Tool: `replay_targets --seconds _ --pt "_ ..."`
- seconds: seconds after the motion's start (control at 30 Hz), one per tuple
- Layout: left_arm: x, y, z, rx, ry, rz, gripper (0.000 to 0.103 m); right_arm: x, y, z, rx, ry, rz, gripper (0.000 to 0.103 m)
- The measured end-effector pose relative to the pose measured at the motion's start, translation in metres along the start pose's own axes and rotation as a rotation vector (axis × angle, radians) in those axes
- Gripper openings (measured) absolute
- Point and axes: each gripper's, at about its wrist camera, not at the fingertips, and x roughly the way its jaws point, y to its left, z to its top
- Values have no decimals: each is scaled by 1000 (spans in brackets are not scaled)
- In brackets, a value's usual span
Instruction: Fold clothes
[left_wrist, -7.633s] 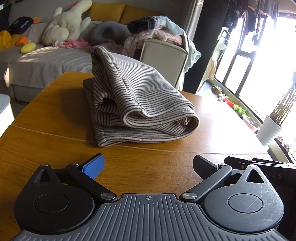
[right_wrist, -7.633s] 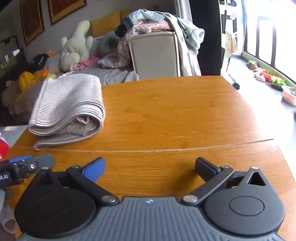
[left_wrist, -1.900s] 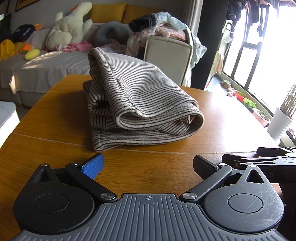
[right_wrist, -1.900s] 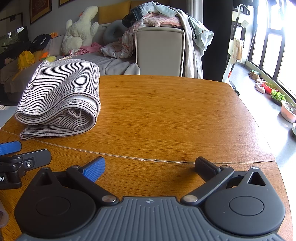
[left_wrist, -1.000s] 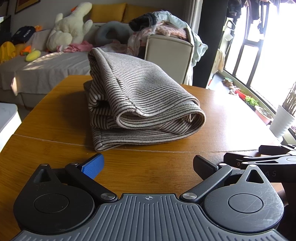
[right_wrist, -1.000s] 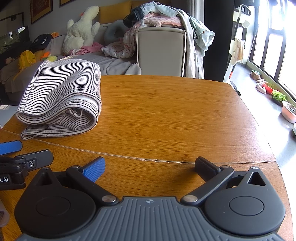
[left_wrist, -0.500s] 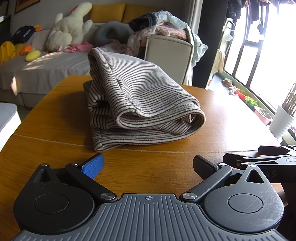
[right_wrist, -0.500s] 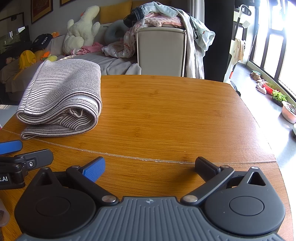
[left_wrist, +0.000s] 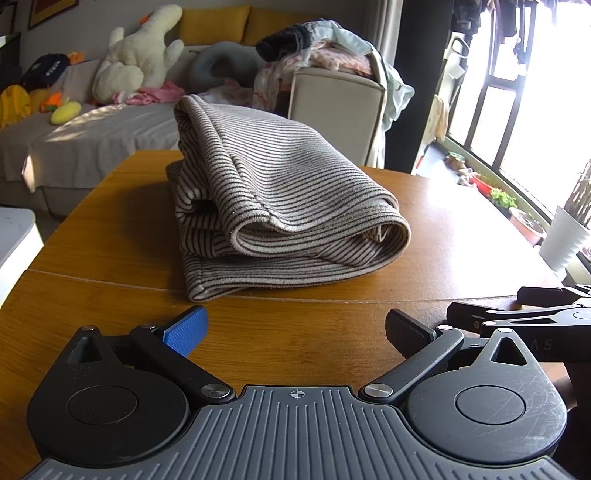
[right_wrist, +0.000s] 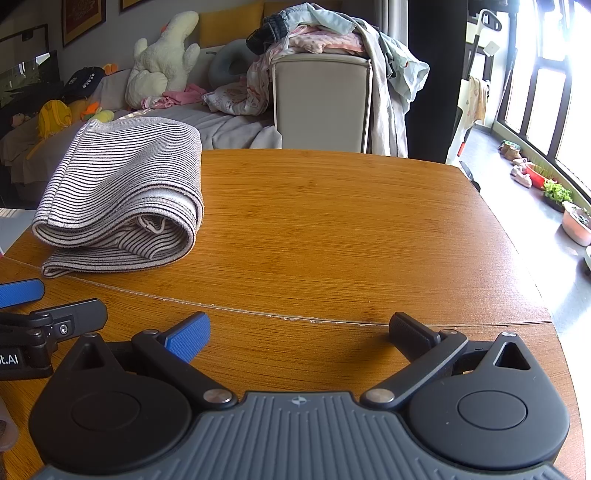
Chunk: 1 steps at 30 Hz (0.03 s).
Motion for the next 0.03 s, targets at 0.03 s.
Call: replay_targets --seconds 0.03 --pt "0 0 0 0 0 0 103 0 0 0 0 0 0 103"
